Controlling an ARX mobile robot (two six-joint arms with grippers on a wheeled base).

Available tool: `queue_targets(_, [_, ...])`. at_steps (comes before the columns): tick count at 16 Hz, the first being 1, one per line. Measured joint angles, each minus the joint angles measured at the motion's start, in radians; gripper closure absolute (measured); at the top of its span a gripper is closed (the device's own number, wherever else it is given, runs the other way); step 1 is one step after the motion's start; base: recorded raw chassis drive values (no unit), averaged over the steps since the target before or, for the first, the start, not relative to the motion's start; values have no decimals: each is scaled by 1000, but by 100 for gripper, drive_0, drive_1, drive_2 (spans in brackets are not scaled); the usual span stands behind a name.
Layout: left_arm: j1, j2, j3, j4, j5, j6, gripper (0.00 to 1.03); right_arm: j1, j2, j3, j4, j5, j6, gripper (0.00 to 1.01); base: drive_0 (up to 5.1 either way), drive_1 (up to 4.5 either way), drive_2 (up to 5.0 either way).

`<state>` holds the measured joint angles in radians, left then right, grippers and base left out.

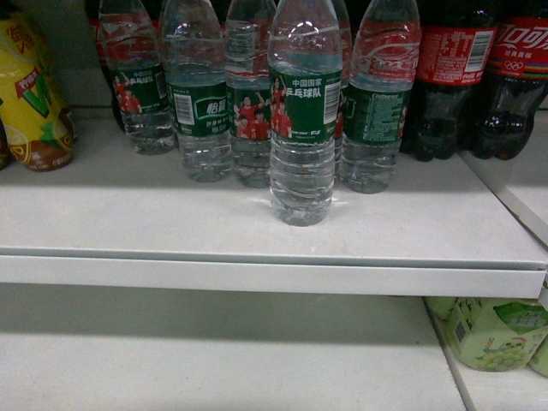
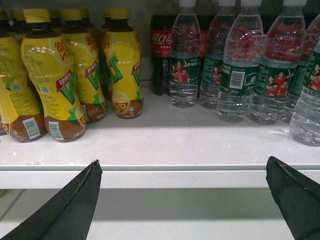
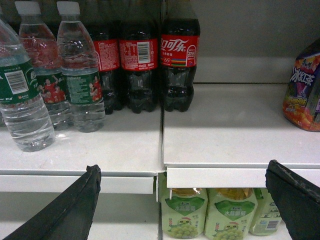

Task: Move water from second to third shelf

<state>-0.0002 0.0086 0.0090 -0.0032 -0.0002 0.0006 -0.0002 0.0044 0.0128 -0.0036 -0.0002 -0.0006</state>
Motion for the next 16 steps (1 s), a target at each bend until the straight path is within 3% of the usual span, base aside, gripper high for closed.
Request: queue_targets(16, [0, 0, 0, 0, 0, 0, 5, 0, 0, 0, 0, 0, 0, 3, 0, 0, 0])
